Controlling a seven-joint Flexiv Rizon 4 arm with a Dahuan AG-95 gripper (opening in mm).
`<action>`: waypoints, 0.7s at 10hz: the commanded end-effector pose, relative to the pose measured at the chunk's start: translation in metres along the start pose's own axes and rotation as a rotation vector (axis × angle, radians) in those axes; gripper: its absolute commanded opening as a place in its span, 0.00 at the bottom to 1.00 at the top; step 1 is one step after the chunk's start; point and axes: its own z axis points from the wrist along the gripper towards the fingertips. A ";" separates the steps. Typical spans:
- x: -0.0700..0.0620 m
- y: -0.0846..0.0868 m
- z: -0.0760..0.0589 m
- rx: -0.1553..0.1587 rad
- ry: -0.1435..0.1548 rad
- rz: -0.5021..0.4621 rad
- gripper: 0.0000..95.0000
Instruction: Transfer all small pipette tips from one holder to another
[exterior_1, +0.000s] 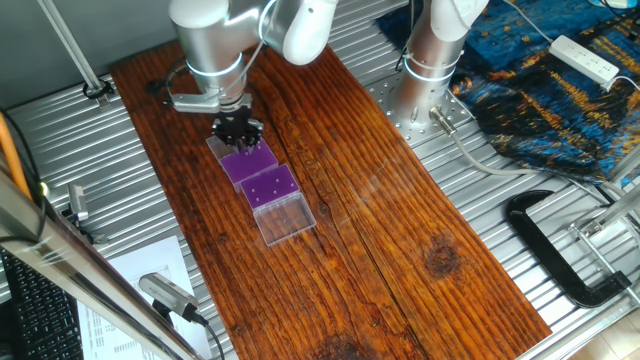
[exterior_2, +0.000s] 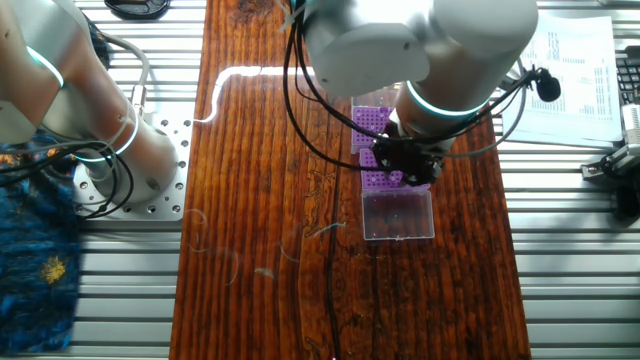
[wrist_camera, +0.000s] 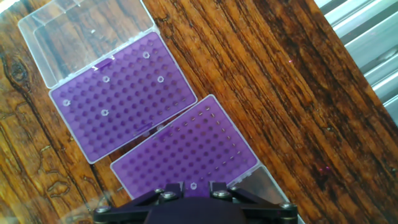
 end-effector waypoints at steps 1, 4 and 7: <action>0.001 0.000 0.002 0.002 0.000 0.000 0.20; 0.002 0.002 0.002 0.002 -0.002 0.001 0.20; 0.001 0.005 0.007 0.010 -0.005 0.011 0.20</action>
